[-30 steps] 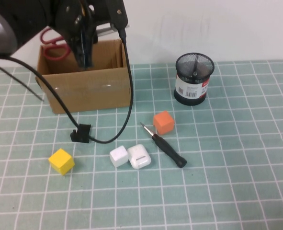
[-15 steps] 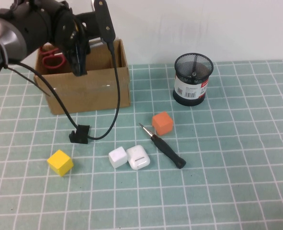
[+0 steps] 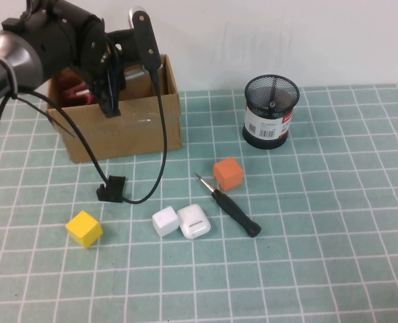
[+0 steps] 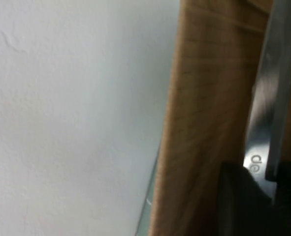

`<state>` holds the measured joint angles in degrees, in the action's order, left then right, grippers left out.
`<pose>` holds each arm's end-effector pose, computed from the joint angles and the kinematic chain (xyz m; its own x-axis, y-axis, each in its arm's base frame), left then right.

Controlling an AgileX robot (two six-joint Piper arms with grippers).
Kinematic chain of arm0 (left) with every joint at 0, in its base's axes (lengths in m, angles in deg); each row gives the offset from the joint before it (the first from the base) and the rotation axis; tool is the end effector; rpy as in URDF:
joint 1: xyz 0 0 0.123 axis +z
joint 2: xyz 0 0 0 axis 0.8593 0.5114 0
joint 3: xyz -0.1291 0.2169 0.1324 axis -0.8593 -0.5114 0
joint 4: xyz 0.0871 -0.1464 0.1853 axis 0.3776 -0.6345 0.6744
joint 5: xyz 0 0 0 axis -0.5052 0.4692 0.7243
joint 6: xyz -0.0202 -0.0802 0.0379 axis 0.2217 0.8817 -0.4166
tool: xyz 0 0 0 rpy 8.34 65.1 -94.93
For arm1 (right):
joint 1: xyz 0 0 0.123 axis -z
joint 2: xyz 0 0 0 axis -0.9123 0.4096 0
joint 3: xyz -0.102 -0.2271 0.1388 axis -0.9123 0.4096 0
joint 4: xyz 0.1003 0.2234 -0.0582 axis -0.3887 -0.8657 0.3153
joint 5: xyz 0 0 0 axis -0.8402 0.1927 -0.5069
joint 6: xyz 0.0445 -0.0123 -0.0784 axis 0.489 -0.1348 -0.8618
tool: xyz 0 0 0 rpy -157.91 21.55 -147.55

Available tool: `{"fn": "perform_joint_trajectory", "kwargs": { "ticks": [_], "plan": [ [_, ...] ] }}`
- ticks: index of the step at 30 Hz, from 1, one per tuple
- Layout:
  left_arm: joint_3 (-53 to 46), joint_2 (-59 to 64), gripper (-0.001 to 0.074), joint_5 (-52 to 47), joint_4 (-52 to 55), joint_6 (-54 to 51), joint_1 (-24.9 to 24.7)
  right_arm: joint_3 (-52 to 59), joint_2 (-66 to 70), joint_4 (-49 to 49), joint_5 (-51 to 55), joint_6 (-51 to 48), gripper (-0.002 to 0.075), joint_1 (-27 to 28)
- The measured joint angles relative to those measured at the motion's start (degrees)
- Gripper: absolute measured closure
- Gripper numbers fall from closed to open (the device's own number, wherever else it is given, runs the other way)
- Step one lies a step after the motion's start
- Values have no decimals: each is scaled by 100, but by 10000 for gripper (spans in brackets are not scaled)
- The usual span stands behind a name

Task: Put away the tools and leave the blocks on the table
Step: Place the Scissors into the box, then pick up the black Screwdriver from the table

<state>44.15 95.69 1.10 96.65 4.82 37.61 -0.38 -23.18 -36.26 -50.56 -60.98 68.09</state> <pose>0.4417 -0.1560 0.2771 -0.0639 0.9872 -0.1459 0.7226 0.1466 0.6755 0.0525 0.0000 0.1751 -0.2420 -0.1414 -0.9599 -0.0193 0.9898 -0.1409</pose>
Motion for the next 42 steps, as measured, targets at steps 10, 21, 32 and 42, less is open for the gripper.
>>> {"fn": "perform_joint_trajectory", "kwargs": {
  "ticks": [10,21,32,42],
  "plan": [
    [0,-161,356,133,-20,253,0,0,0,0,0,-11,733,0],
    [-380,-1748,647,-218,-682,1719,-764,0,0,0,0,-2,733,0],
    [-3272,-4642,735,82,-893,2984,-400,0,0,0,0,-11,733,0],
    [-5857,-6845,735,1110,-983,4795,-346,0,0,0,0,0,733,0]
  ]
}}
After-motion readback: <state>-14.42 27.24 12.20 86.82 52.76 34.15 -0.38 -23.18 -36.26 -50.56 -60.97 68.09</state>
